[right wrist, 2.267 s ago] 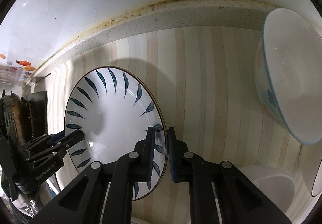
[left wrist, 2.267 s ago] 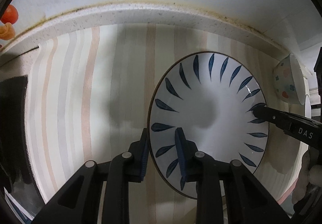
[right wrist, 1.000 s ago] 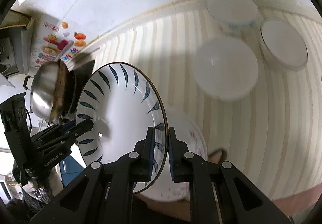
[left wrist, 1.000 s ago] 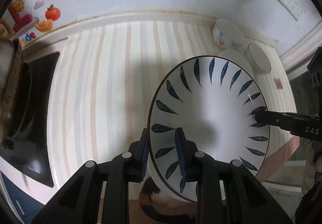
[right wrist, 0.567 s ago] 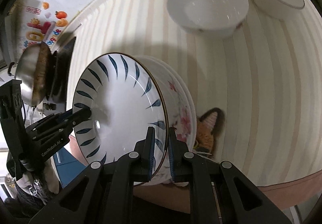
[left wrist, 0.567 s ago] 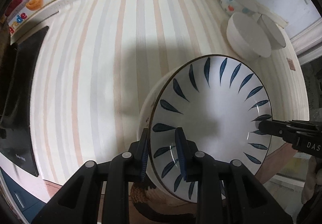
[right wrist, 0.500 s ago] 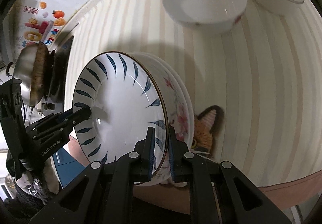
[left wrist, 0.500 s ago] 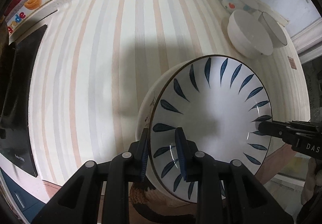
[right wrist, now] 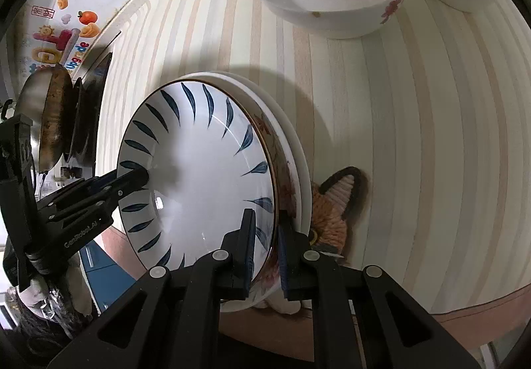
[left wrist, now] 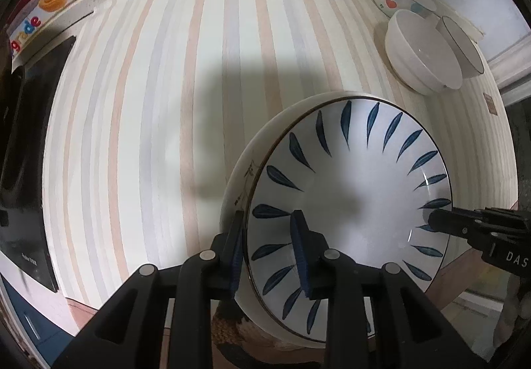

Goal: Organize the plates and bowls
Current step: 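Carry the blue-striped plate onto the plate stack and open the right gripper, then lift the right gripper away from the plate stack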

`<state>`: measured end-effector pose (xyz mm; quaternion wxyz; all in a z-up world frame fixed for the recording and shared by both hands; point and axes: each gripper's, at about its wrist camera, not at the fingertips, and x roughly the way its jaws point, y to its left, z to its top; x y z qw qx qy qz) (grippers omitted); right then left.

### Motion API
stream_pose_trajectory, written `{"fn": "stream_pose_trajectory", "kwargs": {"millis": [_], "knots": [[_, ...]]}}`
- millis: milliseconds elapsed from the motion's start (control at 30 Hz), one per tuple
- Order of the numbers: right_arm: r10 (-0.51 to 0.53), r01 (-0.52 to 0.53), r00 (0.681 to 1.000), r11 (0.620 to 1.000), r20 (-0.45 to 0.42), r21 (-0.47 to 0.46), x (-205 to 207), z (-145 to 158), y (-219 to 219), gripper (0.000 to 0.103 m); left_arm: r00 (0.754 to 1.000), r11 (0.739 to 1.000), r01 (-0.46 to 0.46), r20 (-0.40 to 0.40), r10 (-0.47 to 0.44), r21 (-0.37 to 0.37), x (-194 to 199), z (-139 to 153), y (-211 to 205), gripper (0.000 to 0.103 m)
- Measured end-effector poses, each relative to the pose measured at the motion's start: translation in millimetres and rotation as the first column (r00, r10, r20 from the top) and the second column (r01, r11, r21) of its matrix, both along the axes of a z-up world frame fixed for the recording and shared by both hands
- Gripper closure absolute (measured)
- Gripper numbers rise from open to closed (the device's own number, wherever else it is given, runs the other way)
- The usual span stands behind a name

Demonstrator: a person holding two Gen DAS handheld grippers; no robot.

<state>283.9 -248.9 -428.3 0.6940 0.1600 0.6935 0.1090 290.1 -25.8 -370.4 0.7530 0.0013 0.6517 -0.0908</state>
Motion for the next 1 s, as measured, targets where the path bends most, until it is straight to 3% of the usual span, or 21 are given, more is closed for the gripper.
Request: {"fn": "stream_pose_trajectory", "kwargs": {"millis": [633, 833, 1000], "knots": [[-0.01, 0.01, 1.0, 0.999, 0.008, 0.05, 2.3, 13.8, -9.8, 0.077, 0.989, 0.989, -0.145, -0.01, 0.145, -0.015, -8.4, 9.7, 16.6, 0.078], [0.011, -0.01, 0.998, 1.0, 0.063, -0.016, -1.8, 35.4, -9.9, 0.073, 0.987, 0.989, -0.147, 0.067, 0.148, -0.009, -33.7, 51.5, 13.6, 0.078], [0.036, -0.023, 0.99, 0.995, 0.137, -0.093, -26.2, 78.6, -2.1, 0.058, 0.983, 0.993, -0.113, 0.143, 0.115, -0.022, -62.0, 96.4, 7.7, 0.078]]}}
